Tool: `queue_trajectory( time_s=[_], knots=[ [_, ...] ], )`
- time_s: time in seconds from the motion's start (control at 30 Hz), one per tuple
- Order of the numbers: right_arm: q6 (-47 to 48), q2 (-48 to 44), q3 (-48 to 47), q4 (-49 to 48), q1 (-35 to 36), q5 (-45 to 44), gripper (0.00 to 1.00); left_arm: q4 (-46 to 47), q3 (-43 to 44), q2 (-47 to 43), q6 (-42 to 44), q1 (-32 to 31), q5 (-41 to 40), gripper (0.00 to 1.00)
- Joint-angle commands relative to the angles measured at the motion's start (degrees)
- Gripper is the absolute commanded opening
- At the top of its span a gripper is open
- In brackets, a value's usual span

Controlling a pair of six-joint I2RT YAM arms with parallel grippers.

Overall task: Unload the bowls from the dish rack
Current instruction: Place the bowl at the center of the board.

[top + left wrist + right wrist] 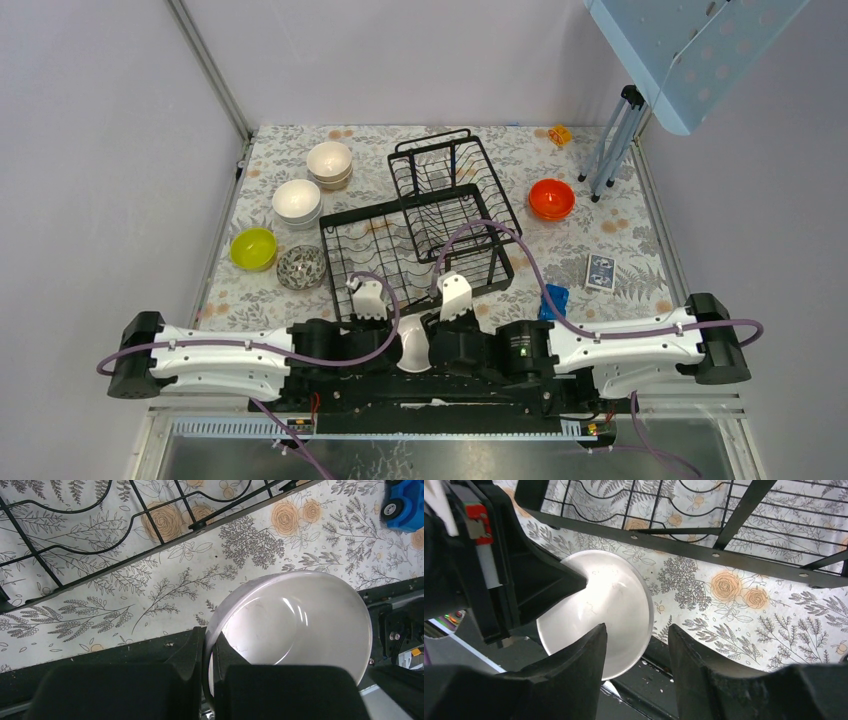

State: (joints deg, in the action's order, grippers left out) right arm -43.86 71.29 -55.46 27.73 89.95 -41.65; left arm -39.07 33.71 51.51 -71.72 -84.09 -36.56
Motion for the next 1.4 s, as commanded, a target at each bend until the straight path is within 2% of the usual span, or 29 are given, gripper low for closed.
queue_trajectory(
  time_s=[0.0,0.23,0.63,0.73,0.83,0.9,0.93,1.17,1.23,1.37],
  knots=[
    [-1.5,1.0,1.1,-1.6,-1.1,-0.5,0.53,1.1,4.2,1.2,-1.6,0.0,-2.0,0.00],
    [-1.6,1.1,5.1,-5.2,-3.4,2.1,0.45,1.3,4.4,1.5,-2.0,0.0,-1.8,0.00],
    [-1.6,4.2,3.9,-4.3,-4.1,3.7,0.29,1.7,4.1,1.6,-2.5,0.0,-1.3,0.00],
    [-1.9,5.4,2.9,-3.1,-4.1,3.7,0.19,2.0,4.1,1.8,-2.5,0.0,-1.3,0.00],
    [-2.1,6.3,1.9,-1.7,-4.1,3.6,0.00,1.9,4.1,1.9,-2.7,0.0,-1.3,0.00],
    [-2.2,6.8,1.2,-1.2,-4.2,3.6,0.00,1.9,4.0,1.9,-2.8,0.0,-1.5,0.00],
    [-2.1,7.1,0.9,-0.9,-4.1,3.9,0.00,1.9,3.9,1.7,-2.9,0.0,-1.5,0.04],
    [3.0,6.9,-1.1,-0.5,-4.2,6.9,0.00,1.9,3.2,-1.0,-2.4,0.0,-1.4,0.50],
    [5.9,6.5,-2.3,0.3,-4.2,8.1,0.00,1.8,3.1,-2.3,-2.0,0.0,-1.2,0.68],
    [10.2,5.1,-6.6,4.5,-4.1,11.3,0.00,0.2,4.0,-6.0,-0.8,0.0,-1.3,0.85]
  ],
)
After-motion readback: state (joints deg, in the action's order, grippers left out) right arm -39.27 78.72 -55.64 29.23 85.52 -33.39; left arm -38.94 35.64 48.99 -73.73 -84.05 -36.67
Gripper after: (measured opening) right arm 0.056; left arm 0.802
